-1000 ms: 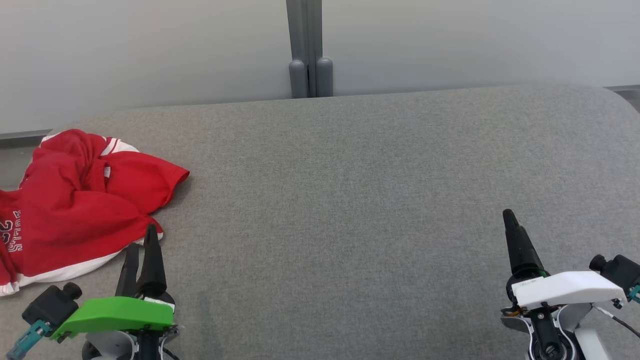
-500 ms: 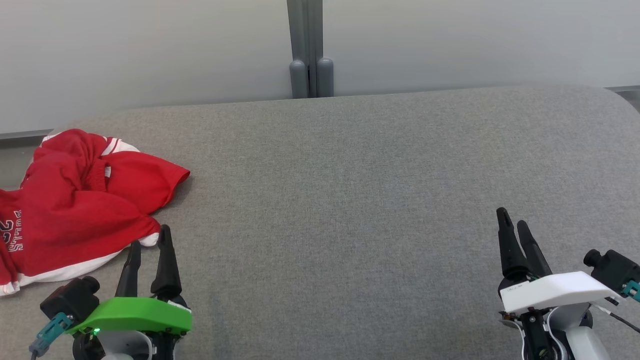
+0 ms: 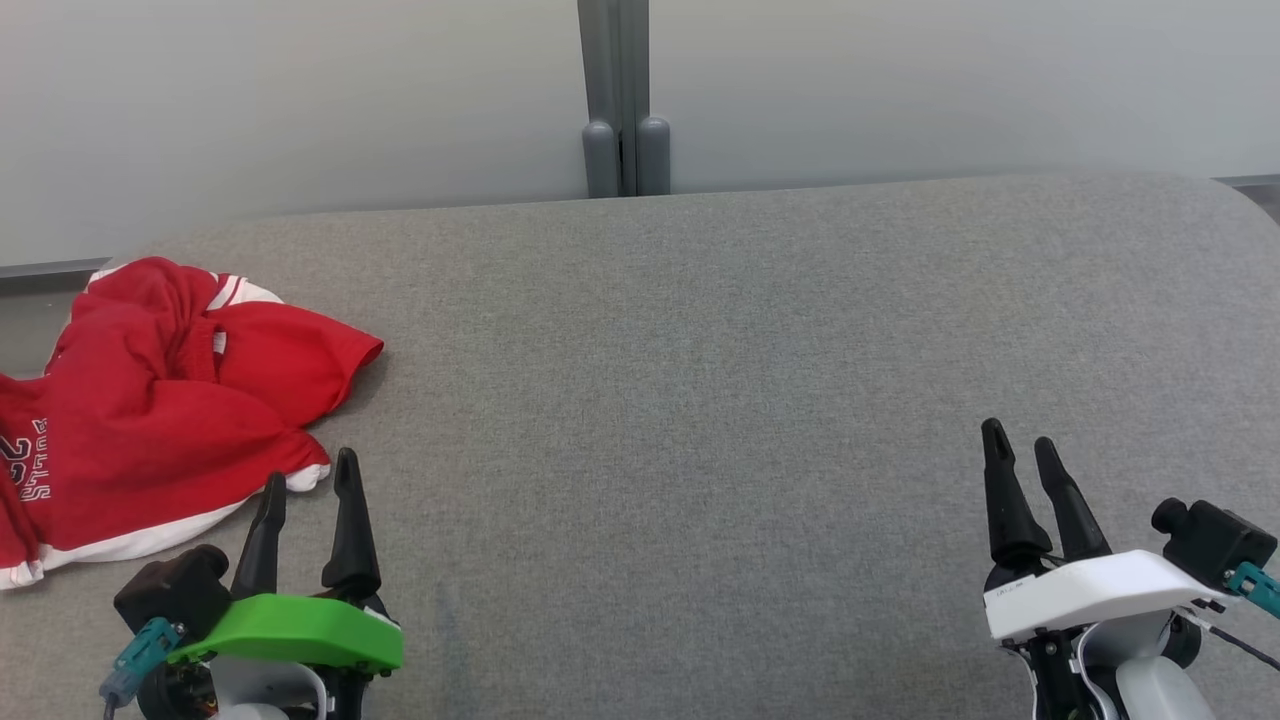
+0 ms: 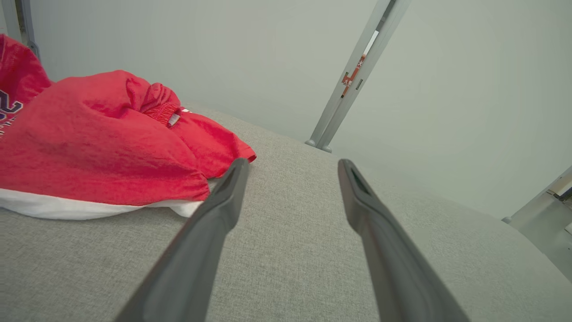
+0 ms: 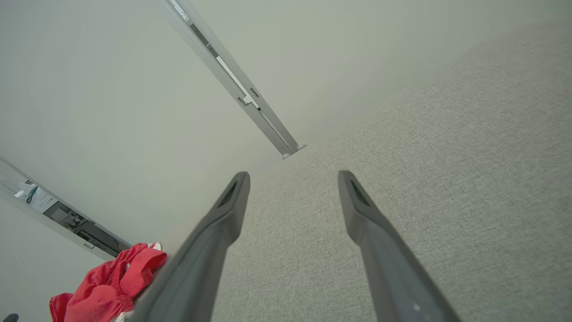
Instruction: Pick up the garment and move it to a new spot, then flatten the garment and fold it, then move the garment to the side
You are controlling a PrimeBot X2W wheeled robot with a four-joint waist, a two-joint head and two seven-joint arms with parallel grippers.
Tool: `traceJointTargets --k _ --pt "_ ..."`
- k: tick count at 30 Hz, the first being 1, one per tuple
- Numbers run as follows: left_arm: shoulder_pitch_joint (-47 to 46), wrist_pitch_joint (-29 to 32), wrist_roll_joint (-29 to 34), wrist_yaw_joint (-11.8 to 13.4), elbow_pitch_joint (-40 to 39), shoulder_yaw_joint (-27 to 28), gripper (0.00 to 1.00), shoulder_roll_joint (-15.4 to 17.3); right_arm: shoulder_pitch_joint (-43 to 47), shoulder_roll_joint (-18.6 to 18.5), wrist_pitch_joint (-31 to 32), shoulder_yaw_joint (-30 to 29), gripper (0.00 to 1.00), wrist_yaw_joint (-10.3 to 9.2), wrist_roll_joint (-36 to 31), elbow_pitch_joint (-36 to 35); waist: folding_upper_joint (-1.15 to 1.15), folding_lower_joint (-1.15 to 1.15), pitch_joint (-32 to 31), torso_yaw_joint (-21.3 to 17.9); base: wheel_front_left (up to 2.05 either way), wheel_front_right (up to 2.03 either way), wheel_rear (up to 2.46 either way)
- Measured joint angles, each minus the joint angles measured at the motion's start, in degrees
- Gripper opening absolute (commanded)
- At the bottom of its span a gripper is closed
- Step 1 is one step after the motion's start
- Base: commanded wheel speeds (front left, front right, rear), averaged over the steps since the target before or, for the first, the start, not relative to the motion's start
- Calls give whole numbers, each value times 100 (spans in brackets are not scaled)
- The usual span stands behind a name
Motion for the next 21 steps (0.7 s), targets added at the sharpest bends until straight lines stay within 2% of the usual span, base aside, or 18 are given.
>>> traceJointTargets --k 21 --pt "10 -292 1156 53 -15 -176 100 21 32 3 -298 71 100 0 -1178 -94 0 0 -13 34 0 0 0"
